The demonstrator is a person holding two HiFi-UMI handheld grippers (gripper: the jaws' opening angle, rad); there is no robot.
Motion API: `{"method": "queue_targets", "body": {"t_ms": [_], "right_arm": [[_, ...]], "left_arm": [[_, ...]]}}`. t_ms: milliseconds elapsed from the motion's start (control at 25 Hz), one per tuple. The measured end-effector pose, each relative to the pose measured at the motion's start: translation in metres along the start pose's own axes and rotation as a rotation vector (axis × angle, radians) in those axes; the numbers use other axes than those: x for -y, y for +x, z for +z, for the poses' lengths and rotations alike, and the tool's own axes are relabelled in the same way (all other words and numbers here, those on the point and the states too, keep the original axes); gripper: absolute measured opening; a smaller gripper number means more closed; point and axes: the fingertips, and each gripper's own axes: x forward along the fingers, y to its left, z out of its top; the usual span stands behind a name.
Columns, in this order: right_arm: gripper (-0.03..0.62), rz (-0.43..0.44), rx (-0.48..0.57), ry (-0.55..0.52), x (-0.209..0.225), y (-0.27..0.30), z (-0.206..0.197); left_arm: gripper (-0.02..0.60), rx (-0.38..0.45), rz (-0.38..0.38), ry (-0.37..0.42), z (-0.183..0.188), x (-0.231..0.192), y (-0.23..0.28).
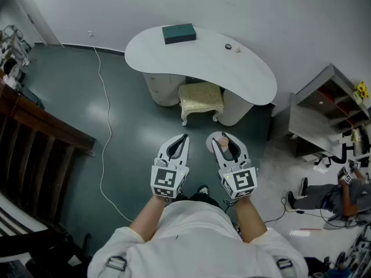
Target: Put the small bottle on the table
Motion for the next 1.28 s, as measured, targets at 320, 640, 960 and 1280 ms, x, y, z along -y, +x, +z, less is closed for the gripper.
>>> {"method": "queue_targets", "body": {"t_ms": [320,640,960,1280], "right_arm": [[0.133,-0.006,0.010,0.022,0.005,-0.009,0.002],[0.133,-0.008,0.003,0.027,0.003,-0.017,-0.002],[0.132,-0.021,-0.018,0.022,-0.005,-0.015,-0.009],[0.132,-0.044,-0.019,0.029,-0.019,0.005,-0.006]], "left_arm": [[0.020,0.006,0.005,0.007,-0.004,0.012,-0.004],[0.021,-0.013,0.019,-0.006,-0.015,0.014,-0.012],[0.020,-0.020,0.003,-0.022,-0.023,0.004,-0.020],[0.020,-0.021,-0.032,-0.016,-0.026,-0.021,-0.024]]}}
